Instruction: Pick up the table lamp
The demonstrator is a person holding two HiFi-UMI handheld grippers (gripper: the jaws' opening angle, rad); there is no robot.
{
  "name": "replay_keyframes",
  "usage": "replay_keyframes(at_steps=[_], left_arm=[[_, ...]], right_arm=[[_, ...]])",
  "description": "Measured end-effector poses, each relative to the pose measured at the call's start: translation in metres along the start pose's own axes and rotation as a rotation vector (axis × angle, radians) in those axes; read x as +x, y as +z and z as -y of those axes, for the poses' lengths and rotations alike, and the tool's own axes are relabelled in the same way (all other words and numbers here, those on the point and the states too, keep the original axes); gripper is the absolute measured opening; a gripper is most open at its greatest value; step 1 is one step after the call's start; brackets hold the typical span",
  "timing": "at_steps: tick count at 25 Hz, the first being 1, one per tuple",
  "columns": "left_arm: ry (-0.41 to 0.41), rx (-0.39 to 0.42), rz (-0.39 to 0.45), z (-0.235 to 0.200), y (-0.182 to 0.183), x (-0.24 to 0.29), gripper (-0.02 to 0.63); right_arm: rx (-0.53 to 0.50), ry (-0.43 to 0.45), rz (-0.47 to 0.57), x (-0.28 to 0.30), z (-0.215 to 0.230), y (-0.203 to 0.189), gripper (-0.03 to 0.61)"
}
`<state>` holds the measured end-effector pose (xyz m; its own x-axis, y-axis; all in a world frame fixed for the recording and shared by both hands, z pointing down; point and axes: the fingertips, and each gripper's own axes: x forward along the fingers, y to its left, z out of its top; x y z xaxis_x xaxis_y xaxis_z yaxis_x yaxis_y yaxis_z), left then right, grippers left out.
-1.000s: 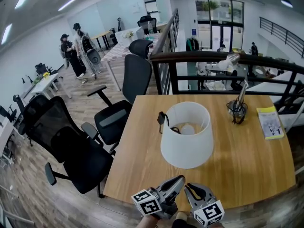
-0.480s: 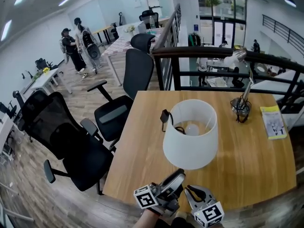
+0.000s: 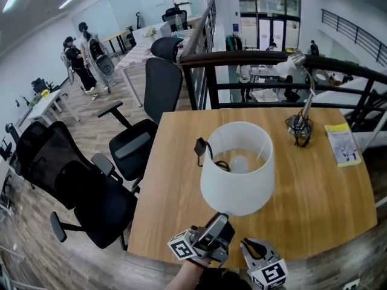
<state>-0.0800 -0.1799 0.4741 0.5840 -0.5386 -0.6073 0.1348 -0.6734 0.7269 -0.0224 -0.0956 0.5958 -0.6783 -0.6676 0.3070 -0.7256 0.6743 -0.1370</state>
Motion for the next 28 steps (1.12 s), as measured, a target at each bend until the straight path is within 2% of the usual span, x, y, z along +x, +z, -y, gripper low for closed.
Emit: replay_keyframes(at_steps=[6,13,18,21,28], left_arm=[[-0.154,-0.045,-0.045,0.012,0.0,0.02,0.184],[-0.279,-0.059,-0.066,0.024,0.008,0.035,0.15],[-0.298,-0.055,-0.086,0.022,0.014,0.043,0.092],[-0.295,-0.045,-0.098,0.021,0.019,0.048,0.078],[-0.29,-0.026,-0.087,0.01,0.051,0.059,0.026]], right_arm=[[0.004,-0.051,-0.018,0.007,0.007,0.003,0.054],[0.023,-0.074,-0.027,0.02,0.008,0.005,0.054],[0.037,-0.093,-0.027,0.03,0.014,0.007,0.054],[0.052,-0.113,-0.022,0.034,0.022,0.011,0.054],[0.077,-0.17,0.013,0.038,0.046,0.021,0.054]])
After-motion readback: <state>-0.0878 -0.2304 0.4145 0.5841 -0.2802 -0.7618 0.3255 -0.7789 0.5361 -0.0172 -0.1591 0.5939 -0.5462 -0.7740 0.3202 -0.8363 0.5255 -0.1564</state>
